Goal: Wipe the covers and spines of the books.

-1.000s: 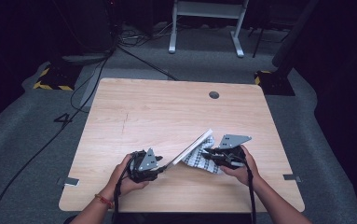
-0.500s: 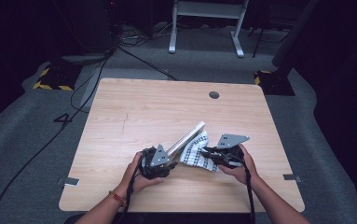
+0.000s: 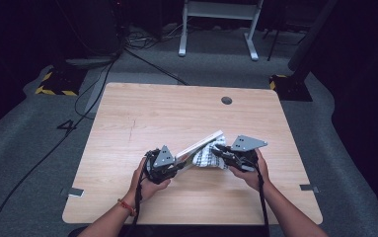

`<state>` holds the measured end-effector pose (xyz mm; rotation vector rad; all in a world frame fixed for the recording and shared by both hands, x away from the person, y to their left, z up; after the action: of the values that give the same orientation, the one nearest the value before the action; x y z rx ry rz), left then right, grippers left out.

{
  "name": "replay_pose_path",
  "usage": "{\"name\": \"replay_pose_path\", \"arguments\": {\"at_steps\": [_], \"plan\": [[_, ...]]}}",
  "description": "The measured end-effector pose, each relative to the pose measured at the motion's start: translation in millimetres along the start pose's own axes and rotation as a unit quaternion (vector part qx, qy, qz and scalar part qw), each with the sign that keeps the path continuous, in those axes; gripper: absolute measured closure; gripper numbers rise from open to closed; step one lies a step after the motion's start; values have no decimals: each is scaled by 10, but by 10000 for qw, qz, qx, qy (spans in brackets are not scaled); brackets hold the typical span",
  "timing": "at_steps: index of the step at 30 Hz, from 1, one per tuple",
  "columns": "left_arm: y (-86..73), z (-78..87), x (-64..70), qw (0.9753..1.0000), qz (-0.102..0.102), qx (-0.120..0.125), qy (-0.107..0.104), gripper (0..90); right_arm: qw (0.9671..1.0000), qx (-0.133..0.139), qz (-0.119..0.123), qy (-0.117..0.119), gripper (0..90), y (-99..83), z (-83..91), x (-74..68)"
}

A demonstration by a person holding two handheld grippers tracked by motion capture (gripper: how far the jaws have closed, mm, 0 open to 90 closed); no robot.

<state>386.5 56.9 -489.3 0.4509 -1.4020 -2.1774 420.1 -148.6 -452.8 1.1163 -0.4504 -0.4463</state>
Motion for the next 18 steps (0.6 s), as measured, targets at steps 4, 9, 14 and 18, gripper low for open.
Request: {"name": "replay_pose_path", "arguments": {"at_steps": [4,9,14,18], "plan": [[146,25,-4,9995,73,290,-42,798,9995,318,24,87,799,123,38,-62],[326,40,44,9980,187,589,-151,798,9988,353,229,238,799,152,42,-198],[381,62,62,9971,262,685,-217,797,9989,145,435,41,798,55,54,-152],[380,92,69,9969,259,701,-258,797,9989,51,370,-295,799,-49,112,17]]}}
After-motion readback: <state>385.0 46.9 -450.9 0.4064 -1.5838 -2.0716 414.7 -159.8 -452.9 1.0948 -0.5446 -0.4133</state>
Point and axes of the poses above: each handheld gripper's, and its own axes: z roughly backward along the jaws, y roughly out of its top, x roughly to its right, the point moved 6 cm from there along -z, roughly forward along the jaws, and after that the axes turned 7 degrees about x, right-handed, at the moved point
